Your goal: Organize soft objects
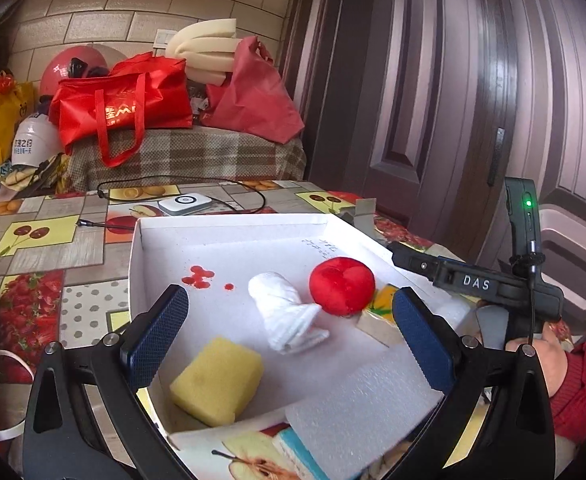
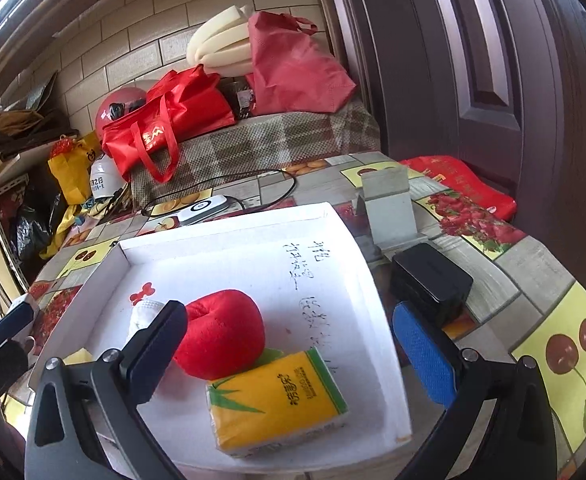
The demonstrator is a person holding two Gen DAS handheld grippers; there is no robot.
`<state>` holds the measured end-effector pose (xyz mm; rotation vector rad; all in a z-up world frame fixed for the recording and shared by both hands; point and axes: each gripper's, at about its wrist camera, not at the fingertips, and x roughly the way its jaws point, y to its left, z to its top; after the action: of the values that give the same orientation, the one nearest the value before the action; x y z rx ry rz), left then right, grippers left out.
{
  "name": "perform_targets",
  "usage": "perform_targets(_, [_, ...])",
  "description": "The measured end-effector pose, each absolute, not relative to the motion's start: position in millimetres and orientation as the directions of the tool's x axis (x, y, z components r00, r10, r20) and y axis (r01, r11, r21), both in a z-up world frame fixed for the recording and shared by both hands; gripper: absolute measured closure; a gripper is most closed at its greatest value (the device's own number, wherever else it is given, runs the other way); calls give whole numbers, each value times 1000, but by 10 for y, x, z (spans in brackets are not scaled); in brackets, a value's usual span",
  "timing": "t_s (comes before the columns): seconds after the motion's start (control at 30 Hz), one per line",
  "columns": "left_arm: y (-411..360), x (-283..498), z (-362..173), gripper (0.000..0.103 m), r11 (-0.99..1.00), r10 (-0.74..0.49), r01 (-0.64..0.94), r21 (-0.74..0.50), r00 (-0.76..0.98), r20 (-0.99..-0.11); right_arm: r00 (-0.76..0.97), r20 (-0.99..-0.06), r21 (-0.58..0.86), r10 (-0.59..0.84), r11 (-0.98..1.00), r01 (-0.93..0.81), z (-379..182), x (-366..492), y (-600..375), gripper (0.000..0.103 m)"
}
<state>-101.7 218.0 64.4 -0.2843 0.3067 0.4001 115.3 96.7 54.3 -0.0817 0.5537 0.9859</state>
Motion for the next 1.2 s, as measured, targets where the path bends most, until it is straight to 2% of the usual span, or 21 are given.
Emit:
perform_targets(0.17, [1929,-1060,645,0,947,210,-285,-151,900,-381,401,-421,284,814,538,-794,554,1099,512,0])
perform_targets(0.27, [1753,-1017,645,0,970,176,-227,-84,899,-400,340,-393,282,854,464,-840,585,890,420,0])
perform_targets(0.4, [1649,-924,624,0,980,166,-199,-29,883,-440,317,-374,121,872,384,-915,653,458,550,0])
perform_targets(0.5, [1686,-841,574,0,979,159,-202,-37,859,-486,346,-367,36,864,384,-922,656,272,676,0])
perform_targets(0.87, [1772,-653,432,0,979,108,-190,-79,802,-588,329,-444,135,833,425,-895,552,414,820,1])
perform_targets(0.93, [1759,-632,422,5,979,110,-190,-73,795,-597,310,-471,145,826,419,-897,522,446,861,1])
perform_targets(0.97, [1757,-628,419,11,979,111,-191,-71,794,-598,302,-482,144,823,415,-898,510,448,876,1])
perform_targets(1.03, [1766,-611,409,14,978,114,-195,-69,787,-606,297,-498,135,815,411,-902,492,438,906,5])
perform_targets(1.07, [1769,-603,403,22,978,112,-194,-71,785,-610,293,-506,132,811,409,-903,484,432,924,12])
perform_targets(1.17, [1779,-604,398,30,977,117,-203,-73,782,-612,260,-546,143,797,394,-908,440,447,978,33])
perform_targets(1.2, [1786,-613,404,37,976,117,-204,-76,786,-607,241,-558,156,794,385,-909,422,461,988,45])
